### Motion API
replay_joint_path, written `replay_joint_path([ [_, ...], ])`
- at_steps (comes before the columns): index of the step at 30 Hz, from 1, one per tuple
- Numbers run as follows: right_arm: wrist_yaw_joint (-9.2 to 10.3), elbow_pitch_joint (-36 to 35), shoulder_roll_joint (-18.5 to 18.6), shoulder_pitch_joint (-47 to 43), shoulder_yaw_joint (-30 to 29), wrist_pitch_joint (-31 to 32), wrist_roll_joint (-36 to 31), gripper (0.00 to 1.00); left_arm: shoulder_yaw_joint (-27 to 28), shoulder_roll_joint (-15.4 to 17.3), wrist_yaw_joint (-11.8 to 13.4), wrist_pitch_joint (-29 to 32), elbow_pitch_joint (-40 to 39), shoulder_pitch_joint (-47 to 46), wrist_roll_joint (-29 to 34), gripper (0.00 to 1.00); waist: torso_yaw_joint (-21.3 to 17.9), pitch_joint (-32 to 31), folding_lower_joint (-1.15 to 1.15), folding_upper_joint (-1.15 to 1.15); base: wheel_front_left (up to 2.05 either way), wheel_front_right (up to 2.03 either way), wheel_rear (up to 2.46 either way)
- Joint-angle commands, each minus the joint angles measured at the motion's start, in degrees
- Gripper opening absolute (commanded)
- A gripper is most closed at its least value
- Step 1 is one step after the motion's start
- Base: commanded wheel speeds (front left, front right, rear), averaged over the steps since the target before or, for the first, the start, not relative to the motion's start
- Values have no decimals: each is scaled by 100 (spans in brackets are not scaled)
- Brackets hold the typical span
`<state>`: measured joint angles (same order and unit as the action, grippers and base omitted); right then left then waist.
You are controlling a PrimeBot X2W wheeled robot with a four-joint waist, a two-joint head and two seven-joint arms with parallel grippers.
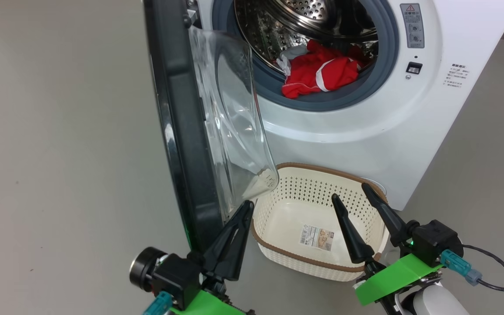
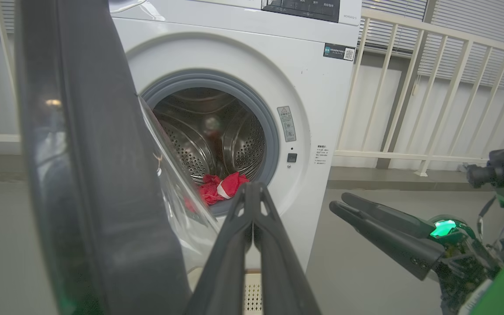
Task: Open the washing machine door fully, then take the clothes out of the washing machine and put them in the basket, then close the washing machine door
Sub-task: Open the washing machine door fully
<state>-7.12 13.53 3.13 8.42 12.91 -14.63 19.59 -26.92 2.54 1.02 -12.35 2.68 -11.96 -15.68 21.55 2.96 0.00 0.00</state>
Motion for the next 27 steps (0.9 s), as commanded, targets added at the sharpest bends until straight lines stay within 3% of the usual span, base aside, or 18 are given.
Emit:
replay_joint_path([
  [1,-36,-131,-25,134,124,-37,-28,100,197,47,-26,-66,-41,-86,-62,0,22,-12,0,0,0,0,0],
  [13,-36,-88,-25,150,132,-37,-6,100,284,118,-39,-95,300,-108,-220,0,97,15,0,0,0,0,0],
  [27,-36,-41,-25,151,111,-37,-48,100,562,256,258,-125,358,-90,-248,0,305,74,0,0,0,0,0],
])
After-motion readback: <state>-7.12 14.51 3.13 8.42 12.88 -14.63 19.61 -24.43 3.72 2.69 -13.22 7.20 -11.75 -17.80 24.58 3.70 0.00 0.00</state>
